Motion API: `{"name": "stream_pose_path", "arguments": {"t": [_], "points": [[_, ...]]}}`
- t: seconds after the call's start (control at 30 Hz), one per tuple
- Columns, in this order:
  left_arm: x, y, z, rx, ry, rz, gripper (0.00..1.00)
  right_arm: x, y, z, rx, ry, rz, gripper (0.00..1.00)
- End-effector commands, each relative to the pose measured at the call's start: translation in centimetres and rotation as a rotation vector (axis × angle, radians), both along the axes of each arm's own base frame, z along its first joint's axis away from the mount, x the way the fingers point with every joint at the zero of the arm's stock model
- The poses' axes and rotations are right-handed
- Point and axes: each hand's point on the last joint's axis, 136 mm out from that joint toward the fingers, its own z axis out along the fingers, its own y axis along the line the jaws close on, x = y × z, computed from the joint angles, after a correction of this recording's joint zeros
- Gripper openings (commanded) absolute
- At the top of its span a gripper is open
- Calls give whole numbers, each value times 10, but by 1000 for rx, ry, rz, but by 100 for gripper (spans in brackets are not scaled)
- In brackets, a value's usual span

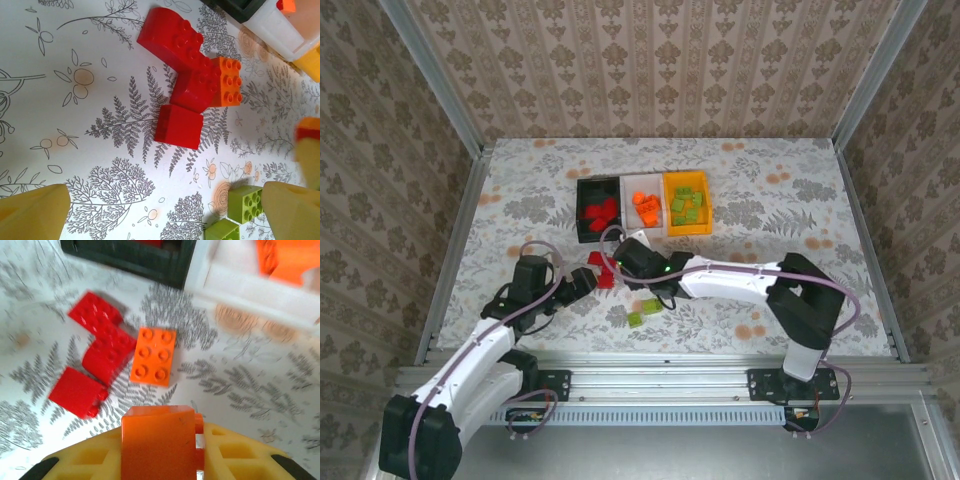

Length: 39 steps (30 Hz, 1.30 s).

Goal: Sort the legos into containers by color

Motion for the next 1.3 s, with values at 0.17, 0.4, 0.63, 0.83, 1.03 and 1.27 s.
{"name": "stream_pose_path", "arguments": {"t": [0.17,0.4,0.63,0.83,1.03,1.27], "points": [[8,-9,6,-54,3,-11,100,104,-44,47,-40,-86,-114,34],[4,-12,-3,-47,50,-37,100,169,-43,21,-114,-58,-134,34],[9,-12,1,-41,36,-33,100,198,-42,2,-116,-6,-136,37],[11,-14,-3,-41,57,-41,100,200,-41,21,-86,-23,-147,61],[13,-15,-1,-40,51,-42,100,164,-32,89,31,-140,-126,62],[10,3,-7,24,28,12,100,69,2,47,80,-91,-66,60]]}}
